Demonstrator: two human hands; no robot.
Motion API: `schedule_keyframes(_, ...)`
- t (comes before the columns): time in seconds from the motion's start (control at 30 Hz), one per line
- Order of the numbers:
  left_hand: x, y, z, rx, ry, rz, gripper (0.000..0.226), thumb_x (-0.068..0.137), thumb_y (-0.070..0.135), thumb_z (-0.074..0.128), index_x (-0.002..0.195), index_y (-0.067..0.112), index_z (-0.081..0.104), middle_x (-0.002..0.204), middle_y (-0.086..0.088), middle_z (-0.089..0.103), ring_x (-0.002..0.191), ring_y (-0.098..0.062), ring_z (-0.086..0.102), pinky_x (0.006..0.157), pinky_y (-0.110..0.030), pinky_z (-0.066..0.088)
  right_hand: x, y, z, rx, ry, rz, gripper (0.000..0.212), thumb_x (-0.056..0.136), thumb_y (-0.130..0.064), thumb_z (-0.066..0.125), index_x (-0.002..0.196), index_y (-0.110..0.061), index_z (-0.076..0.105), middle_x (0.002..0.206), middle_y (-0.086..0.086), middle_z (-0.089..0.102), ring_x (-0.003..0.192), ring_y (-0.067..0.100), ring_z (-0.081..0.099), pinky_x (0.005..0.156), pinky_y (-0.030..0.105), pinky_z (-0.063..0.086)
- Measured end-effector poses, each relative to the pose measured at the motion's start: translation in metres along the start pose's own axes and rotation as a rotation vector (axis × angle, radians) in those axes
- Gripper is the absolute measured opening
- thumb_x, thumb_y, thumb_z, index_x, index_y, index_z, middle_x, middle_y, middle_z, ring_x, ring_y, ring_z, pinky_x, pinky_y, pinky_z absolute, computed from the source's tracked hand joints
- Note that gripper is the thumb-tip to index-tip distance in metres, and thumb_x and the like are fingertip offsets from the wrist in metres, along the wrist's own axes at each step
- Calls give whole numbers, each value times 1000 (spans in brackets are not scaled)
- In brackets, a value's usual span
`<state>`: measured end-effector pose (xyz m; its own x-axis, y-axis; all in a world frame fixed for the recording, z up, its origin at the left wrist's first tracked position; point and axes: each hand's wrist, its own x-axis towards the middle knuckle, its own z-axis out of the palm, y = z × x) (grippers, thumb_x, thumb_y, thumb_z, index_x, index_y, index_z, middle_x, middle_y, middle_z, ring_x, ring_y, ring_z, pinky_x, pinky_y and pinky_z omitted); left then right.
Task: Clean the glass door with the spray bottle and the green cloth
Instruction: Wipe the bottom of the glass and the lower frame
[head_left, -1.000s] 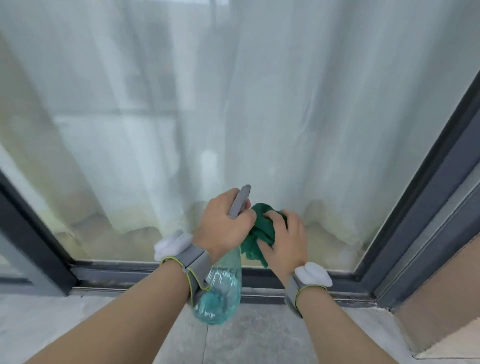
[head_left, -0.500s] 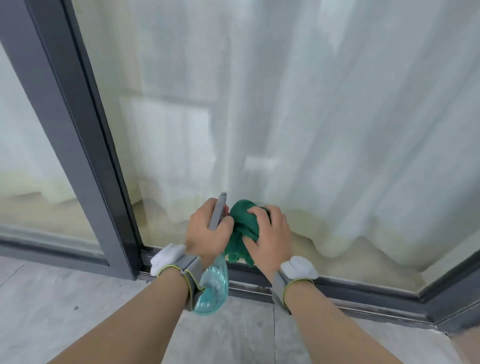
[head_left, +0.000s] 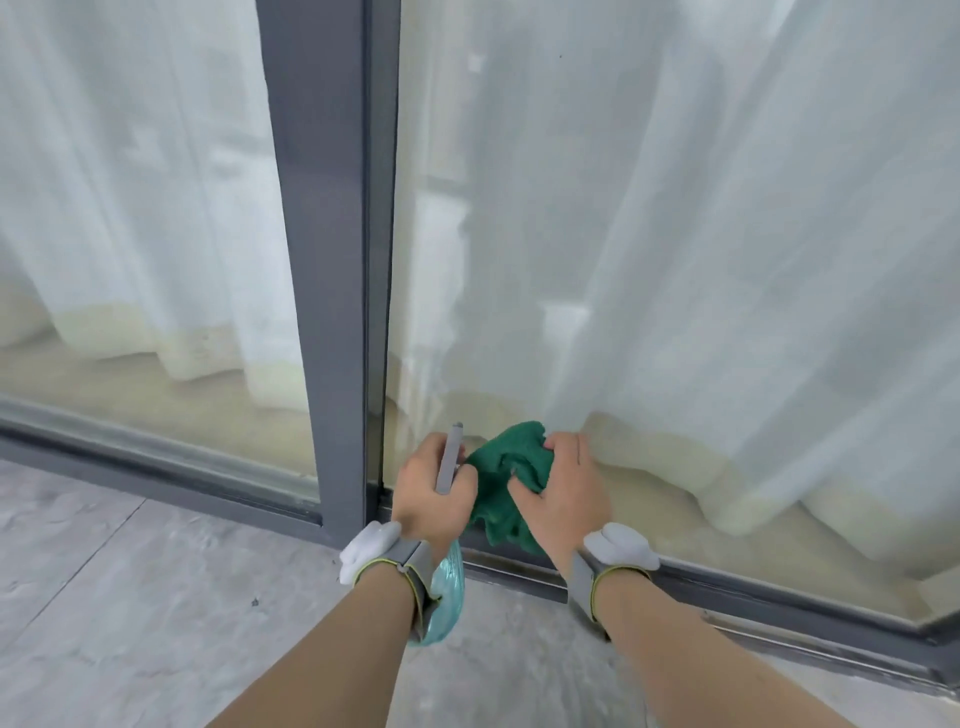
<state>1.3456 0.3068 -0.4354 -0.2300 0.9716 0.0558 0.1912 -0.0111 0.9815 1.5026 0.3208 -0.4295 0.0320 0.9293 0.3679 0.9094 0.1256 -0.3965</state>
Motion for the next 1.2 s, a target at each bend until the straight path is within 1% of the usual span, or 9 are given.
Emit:
schedule_keyframes(0.17,9,-18,-11,0,64,-23,8,88,5,61,88,13,60,66,-1,53,51,-8,42,48,-17,40,-9,-16,40,392,19,354,39,81,-28,67,109,-19,41,103,-3,49,79,17,54,55,24,40)
schedule_keyframes(0.3,10,-25,-13,40,57,-49,7,92,2,60,91,9,62,70,-4,56,58,-15,46,48,-13,40,-20,-11,62,1024,-28,910,42,86,-19,61,119,-27,37,104,6,56,90,26,61,81,46,56)
schedule_keyframes(0.43,10,-29,-10,87,16,-46,4,90,8,61,88,12,62,69,-2,56,59,-17,45,54,-25,42,-25,-4,71,1340,16,1251,34,87,-14,57,116,-18,40,103,13,53,88,35,60,70,52,56)
schedule_keyframes(0.53,10,-33,-9,139,-6,-84,3,85,14,60,84,12,62,67,0,56,59,-19,46,57,-31,42,-27,-3,78,1423,-23,1323,39,85,-12,58,118,-22,40,108,15,53,96,40,61,76,61,52)
schedule_keyframes(0.67,13,-38,-4,213,-6,-119,10,84,17,58,78,9,58,63,-1,52,57,-21,43,56,-35,41,-29,-12,100,1588,-182,1394,68,60,-19,68,126,-20,51,119,19,60,98,42,65,73,62,51)
schedule_keyframes(0.9,18,-37,-18,276,185,-32,10,74,23,53,79,15,54,63,-3,52,62,-28,50,62,-52,54,-15,-68,114,1866,-208,1429,27,87,-22,51,105,-5,62,79,15,73,68,29,72,64,36,55)
schedule_keyframes(1.0,18,-32,-19,274,252,58,13,70,24,53,78,13,54,59,-3,49,62,-32,52,57,-52,52,7,-79,112,1989,-264,1463,37,79,-23,52,109,-4,63,105,14,67,94,32,67,94,37,48)
schedule_keyframes(1.1,22,-27,-22,283,206,98,12,73,24,53,79,15,54,64,-6,54,67,-32,53,60,-50,53,30,-59,107,2063,-69,1487,26,78,-21,43,80,-8,66,87,12,62,76,30,58,83,31,44)
schedule_keyframes(1.2,23,-23,-25,230,204,122,8,75,26,54,81,22,56,68,-3,59,68,-31,57,63,-52,55,31,-60,87,2116,122,1554,34,84,-40,40,84,-16,64,91,8,66,87,29,60,88,34,45)
